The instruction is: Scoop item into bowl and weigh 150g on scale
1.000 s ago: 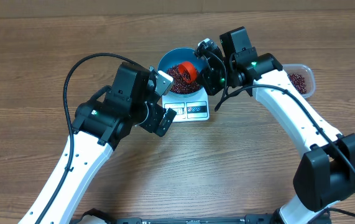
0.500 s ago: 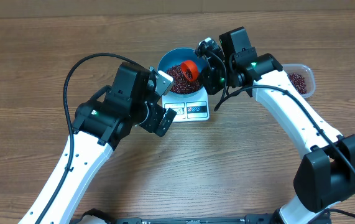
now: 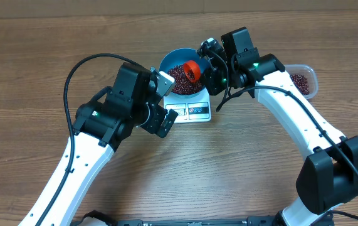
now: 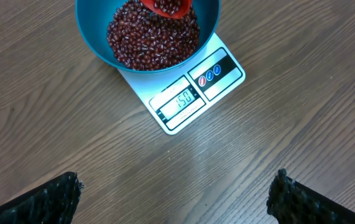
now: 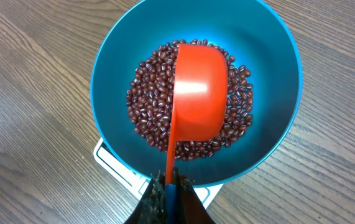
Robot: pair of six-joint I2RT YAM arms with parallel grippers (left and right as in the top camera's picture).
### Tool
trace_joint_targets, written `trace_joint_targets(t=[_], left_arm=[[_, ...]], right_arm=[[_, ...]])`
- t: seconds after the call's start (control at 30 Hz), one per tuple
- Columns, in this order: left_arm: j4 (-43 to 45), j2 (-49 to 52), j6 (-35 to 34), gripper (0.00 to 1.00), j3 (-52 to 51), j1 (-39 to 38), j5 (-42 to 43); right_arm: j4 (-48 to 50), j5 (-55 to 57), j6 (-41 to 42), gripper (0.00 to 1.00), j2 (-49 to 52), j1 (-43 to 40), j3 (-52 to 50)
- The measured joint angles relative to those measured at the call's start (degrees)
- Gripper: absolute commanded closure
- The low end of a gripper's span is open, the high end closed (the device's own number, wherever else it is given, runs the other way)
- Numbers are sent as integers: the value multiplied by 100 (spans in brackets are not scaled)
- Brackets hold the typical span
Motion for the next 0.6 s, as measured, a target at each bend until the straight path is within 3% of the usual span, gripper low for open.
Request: trace_joint_targets(t=[0.6], left_arm=[[0,0,0,0,0,0,0]], right_arm=[[-57,-227,166,96,0,-28,0]])
